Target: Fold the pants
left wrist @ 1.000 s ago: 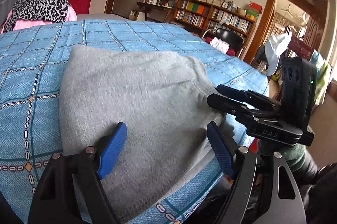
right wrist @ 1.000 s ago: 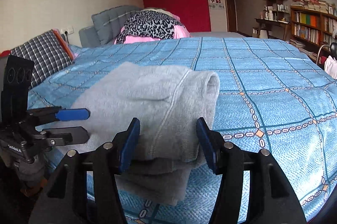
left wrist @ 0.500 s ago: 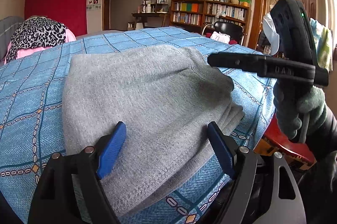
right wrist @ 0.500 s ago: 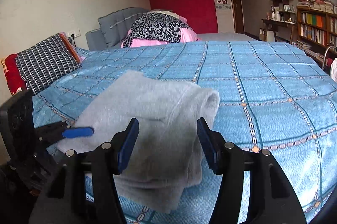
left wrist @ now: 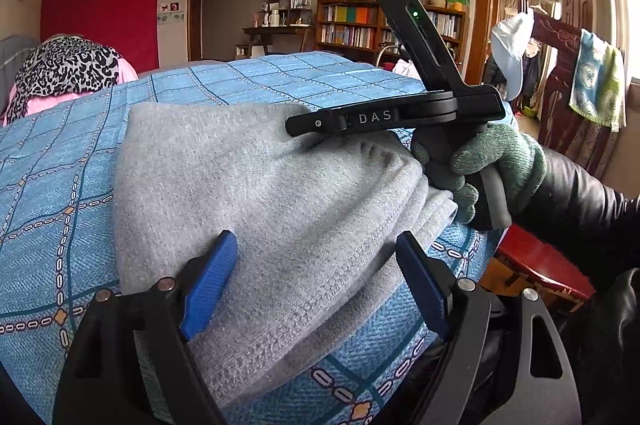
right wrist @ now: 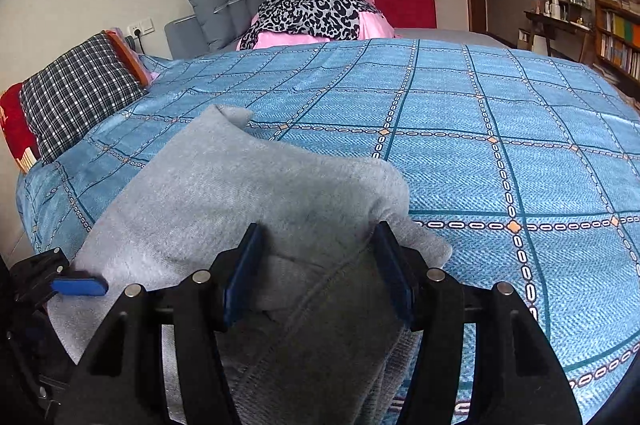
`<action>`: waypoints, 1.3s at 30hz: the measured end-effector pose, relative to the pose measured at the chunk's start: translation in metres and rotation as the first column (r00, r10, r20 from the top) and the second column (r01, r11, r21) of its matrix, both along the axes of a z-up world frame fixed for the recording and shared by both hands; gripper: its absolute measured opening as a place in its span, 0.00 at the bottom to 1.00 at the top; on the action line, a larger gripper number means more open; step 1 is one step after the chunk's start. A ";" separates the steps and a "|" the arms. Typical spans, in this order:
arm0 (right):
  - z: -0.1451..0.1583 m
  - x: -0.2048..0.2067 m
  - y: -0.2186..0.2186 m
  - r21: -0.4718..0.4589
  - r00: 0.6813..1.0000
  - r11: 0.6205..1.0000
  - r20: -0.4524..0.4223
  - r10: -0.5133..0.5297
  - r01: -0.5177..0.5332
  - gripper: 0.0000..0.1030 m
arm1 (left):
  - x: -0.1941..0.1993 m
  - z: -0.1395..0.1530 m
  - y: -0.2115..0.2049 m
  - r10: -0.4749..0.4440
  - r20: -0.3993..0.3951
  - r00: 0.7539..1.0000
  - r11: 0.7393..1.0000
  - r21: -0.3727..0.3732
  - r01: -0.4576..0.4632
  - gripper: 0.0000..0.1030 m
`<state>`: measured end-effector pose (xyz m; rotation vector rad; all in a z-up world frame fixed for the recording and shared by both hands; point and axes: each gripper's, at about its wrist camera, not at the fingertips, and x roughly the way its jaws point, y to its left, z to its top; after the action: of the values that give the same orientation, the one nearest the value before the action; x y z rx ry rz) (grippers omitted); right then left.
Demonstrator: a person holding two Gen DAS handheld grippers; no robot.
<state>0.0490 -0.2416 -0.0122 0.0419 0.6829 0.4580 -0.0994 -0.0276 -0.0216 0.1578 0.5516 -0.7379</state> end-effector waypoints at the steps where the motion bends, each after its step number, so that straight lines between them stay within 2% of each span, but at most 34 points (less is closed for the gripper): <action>1: 0.000 -0.001 0.000 0.002 1.000 1.000 0.002 -0.002 0.002 0.57 | -0.001 -0.001 -0.001 0.001 0.007 1.000 1.000 0.006 -0.001 0.78; 7: 0.000 -0.006 0.002 -0.021 1.000 1.000 0.027 -0.015 0.015 0.57 | 0.001 0.002 -0.002 0.005 -0.003 1.000 1.000 0.007 -0.005 0.78; 10: 0.008 -0.020 0.008 -0.070 0.996 0.996 0.080 -0.042 0.047 0.57 | 0.004 0.005 0.000 0.003 -0.016 1.000 1.000 0.009 -0.003 0.78; 12: 0.016 -0.034 0.011 -0.071 0.993 0.997 0.114 -0.033 0.042 0.57 | 0.007 0.010 0.003 -0.002 -0.037 0.999 1.000 0.007 0.003 0.78; 15: 0.025 -0.057 0.013 -0.065 0.986 0.998 0.164 -0.013 0.024 0.57 | 0.017 0.020 0.010 -0.010 -0.099 0.995 0.999 -0.035 0.007 0.78; 18: 0.026 -0.076 0.015 -0.063 0.981 0.998 0.195 -0.001 0.013 0.58 | 0.031 0.031 0.022 0.017 -0.141 0.990 0.995 -0.092 -0.031 0.78; 22: 0.011 -0.089 0.014 -0.078 0.983 0.997 0.181 0.002 0.012 0.58 | 0.051 0.040 0.041 0.076 -0.186 0.980 0.984 -0.146 -0.104 0.78; 24: 0.000 -0.093 0.012 -0.103 0.984 0.994 0.177 -0.007 0.026 0.59 | 0.053 0.040 0.044 0.076 -0.210 0.975 0.982 -0.156 -0.111 0.78; 27: -0.011 -0.098 0.009 -0.101 0.984 0.994 0.177 -0.012 0.030 0.59 | 0.046 0.035 0.038 0.072 -0.197 0.978 0.989 -0.110 -0.095 0.78; 33: -0.021 -0.103 0.005 -0.078 0.982 0.996 0.185 -0.023 0.038 0.60 | 0.026 0.020 0.024 0.069 -0.110 0.991 0.998 -0.002 -0.070 0.79; 39: -0.024 -0.104 0.002 -0.047 0.981 0.998 0.191 -0.040 0.050 0.60 | 0.026 0.015 0.024 0.078 -0.111 0.991 0.997 -0.009 -0.079 0.79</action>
<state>-0.0553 -0.2397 -0.0365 -0.0349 0.5043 0.3945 -0.0730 -0.0036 -0.0063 0.0827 0.6552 -0.6760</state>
